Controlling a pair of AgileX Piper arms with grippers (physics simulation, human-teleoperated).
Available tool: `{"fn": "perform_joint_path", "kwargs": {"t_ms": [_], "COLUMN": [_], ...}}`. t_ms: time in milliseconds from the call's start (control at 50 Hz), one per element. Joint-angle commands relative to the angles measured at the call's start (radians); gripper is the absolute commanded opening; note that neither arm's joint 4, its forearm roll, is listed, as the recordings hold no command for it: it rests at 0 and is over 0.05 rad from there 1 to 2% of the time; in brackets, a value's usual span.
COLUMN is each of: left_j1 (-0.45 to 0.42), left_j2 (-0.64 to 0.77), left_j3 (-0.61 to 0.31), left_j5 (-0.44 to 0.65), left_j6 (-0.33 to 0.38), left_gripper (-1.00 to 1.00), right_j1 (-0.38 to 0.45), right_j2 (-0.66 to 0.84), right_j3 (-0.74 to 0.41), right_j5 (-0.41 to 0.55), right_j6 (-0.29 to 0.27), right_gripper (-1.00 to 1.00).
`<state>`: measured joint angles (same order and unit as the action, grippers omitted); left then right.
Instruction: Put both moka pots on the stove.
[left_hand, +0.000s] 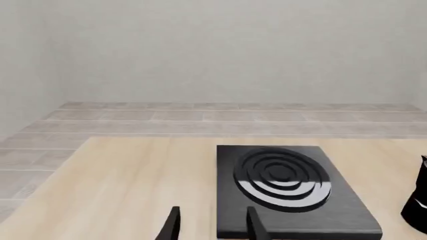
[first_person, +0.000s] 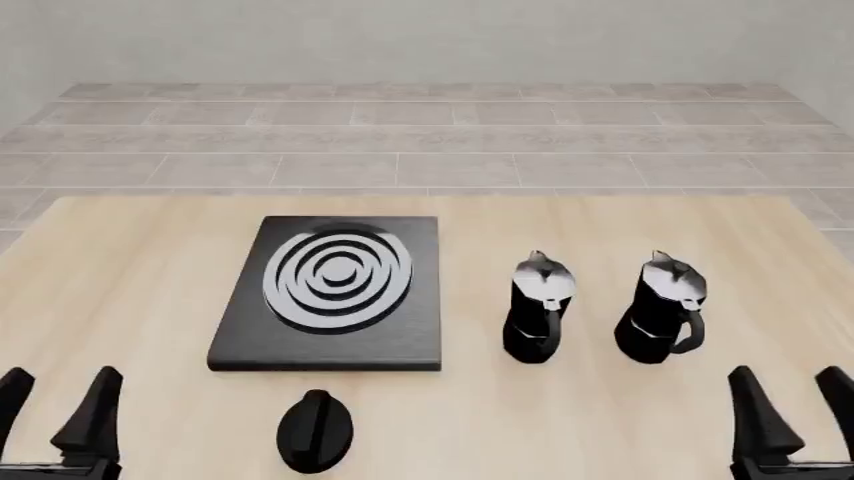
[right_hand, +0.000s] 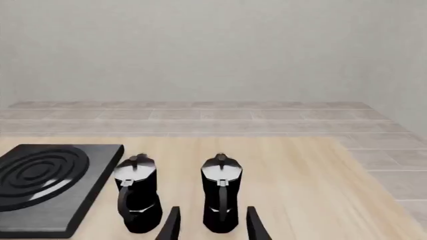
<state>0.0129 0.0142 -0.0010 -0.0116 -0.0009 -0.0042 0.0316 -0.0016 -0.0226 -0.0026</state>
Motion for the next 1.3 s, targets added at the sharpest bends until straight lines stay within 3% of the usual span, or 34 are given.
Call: {"fn": "perform_joint_path", "kwargs": {"t_ms": [20,460,480,500,600,660,700,780,820,880,1000,1300], "left_j1": [-0.013,-0.014,-0.044,-0.034,-0.096,-0.096,-0.177,-0.252,-0.259,-0.336,-0.427,-0.557], "left_j2": [-0.009,-0.013,0.054,0.128,0.168,0.334,0.284,0.356,0.344,0.407,0.499,0.723], "left_j3": [-0.001,0.000,-0.001,-0.004,-0.098,-0.159,-0.228,-0.326,-0.392,-0.470,-0.540,-0.736], "left_j5": [0.010,0.008,-0.016,-0.054,0.019,0.032,0.128,0.215,0.262,0.314,0.362,0.428], "left_j6": [0.001,0.007,0.018,-0.053,-0.084,-0.152,-0.135,-0.225,-0.191,-0.254,-0.322,-0.362], "left_gripper": [1.00,1.00,1.00,1.00,1.00,1.00,1.00,1.00,1.00,1.00,1.00,1.00], "right_j1": [0.004,0.004,0.004,0.004,0.004,0.004,0.004,0.004,0.004,0.004,0.004,0.005], "right_j2": [-0.022,-0.021,-0.021,-0.021,-0.021,-0.021,-0.021,-0.021,-0.021,-0.021,-0.021,-0.021], "right_j3": [-0.003,-0.001,-0.001,-0.001,-0.001,-0.001,-0.001,-0.001,-0.001,-0.001,-0.001,-0.001], "right_j5": [0.019,0.015,0.016,0.016,0.016,0.016,0.015,0.016,0.016,0.015,0.016,0.015], "right_j6": [0.003,0.004,0.004,0.004,0.004,0.004,0.004,0.004,0.004,0.004,0.004,0.004], "right_gripper": [1.00,1.00,1.00,1.00,1.00,1.00,1.00,1.00,1.00,1.00,1.00,1.00]}}
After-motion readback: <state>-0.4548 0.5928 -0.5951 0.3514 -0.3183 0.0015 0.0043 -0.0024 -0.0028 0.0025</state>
